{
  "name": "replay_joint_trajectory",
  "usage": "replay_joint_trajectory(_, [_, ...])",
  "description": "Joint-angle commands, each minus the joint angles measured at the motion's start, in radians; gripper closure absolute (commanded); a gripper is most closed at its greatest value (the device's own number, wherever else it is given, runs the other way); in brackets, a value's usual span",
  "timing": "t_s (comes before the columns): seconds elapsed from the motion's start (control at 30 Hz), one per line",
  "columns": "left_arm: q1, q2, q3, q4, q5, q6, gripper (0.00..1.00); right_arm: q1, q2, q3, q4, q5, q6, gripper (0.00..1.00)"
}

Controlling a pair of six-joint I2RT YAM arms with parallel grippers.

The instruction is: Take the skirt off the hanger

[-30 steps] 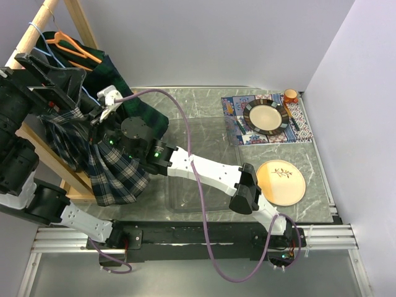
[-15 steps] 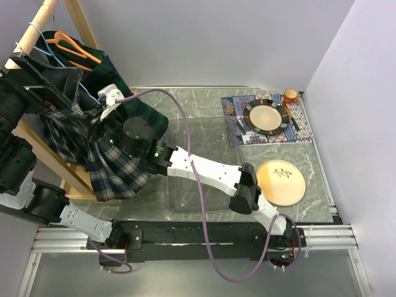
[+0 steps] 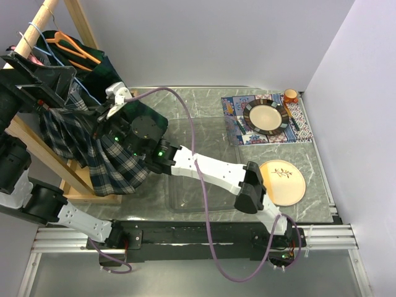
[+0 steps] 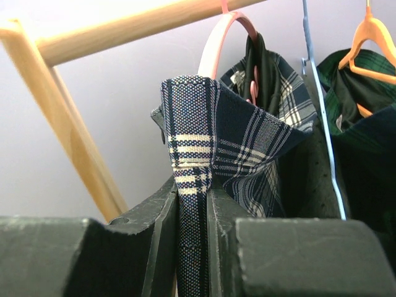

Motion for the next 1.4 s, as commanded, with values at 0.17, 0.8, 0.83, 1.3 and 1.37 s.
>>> replay_joint_trajectory(0.17, [-0.006,0.040,0.042,0.046,-0.027,0.058,0.03,-0.003,-0.309,-0.206,0.360,-0.013,-0.033,1.00])
replay_joint_trajectory(0.8, [-0.006,0.037,0.004,0.014,0.016,0.037,0.03,0.000,-0.804,-0.744,0.156,-0.016,0.070,1.00])
replay_joint_trajectory(0.83, [-0.006,0.052,0.009,-0.003,0.045,0.026,0.03,0.002,-0.855,-0.763,0.132,-0.017,0.073,1.00])
replay_joint_trajectory(1.3, [-0.006,0.149,0.024,-0.298,0.457,-0.341,0.03,0.000,-1.343,-0.846,-0.374,0.200,-0.046,1.00])
replay_joint_trajectory(1.37, [-0.006,0.117,-0.011,-0.391,0.538,-0.423,0.03,0.002,-1.361,-0.823,-0.433,0.229,-0.062,1.00])
